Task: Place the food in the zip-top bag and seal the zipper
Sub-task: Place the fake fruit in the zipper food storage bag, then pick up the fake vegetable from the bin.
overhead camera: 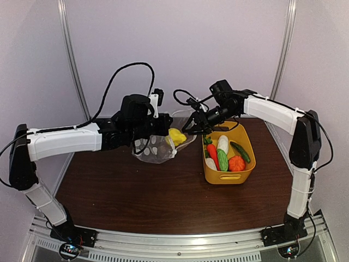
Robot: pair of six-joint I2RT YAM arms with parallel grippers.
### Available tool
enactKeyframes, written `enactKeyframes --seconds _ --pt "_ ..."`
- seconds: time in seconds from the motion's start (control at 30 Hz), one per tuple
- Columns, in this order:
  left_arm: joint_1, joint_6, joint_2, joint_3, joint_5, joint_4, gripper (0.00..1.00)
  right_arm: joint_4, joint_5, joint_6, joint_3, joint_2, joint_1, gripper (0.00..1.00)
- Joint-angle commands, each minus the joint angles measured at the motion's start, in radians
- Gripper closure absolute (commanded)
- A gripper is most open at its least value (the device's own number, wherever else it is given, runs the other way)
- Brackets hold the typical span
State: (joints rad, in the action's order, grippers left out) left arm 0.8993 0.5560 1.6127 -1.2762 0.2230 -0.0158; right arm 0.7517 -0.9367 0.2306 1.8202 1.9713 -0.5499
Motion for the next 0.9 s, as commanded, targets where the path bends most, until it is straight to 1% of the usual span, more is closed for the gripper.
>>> enactKeyframes --seconds 0.0,0.07,0.17,0.33,0.47,0.53,0.63,0.73,0.87 --pt "0.004 0.013 0.013 0.005 0.015 -0.038 1.00 -0.064 -0.073 0.032 -0.021 -0.022 -0.005 0.38" --pt "0.004 0.007 0.011 0.002 0.025 -0.030 1.00 -0.066 -0.083 0.025 -0.022 -0.037 -0.005 0.34" --pt "0.004 -0.007 0.009 -0.008 0.044 -0.009 1.00 -0.030 -0.086 -0.024 -0.009 -0.069 -0.004 0.32" --pt "0.004 -0.070 -0.002 -0.035 0.094 0.069 1.00 0.067 -0.081 -0.187 0.020 -0.176 0.044 0.31" --pt "0.002 -0.164 -0.017 -0.074 0.147 0.139 1.00 0.106 -0.006 -0.325 -0.015 -0.260 0.112 0.31" --pt "0.002 -0.216 -0.028 -0.089 0.178 0.169 1.00 0.118 0.064 -0.364 -0.048 -0.290 0.144 0.32" --pt "0.001 -0.278 -0.050 -0.110 0.203 0.210 1.00 0.123 0.227 -0.421 -0.124 -0.321 0.177 0.36" --pt "0.001 -0.324 -0.074 -0.124 0.226 0.251 1.00 0.165 0.392 -0.503 -0.184 -0.304 0.183 0.37" --pt "0.000 -0.416 -0.114 -0.107 0.287 0.263 1.00 0.171 0.521 -0.507 -0.241 -0.258 0.188 0.39"
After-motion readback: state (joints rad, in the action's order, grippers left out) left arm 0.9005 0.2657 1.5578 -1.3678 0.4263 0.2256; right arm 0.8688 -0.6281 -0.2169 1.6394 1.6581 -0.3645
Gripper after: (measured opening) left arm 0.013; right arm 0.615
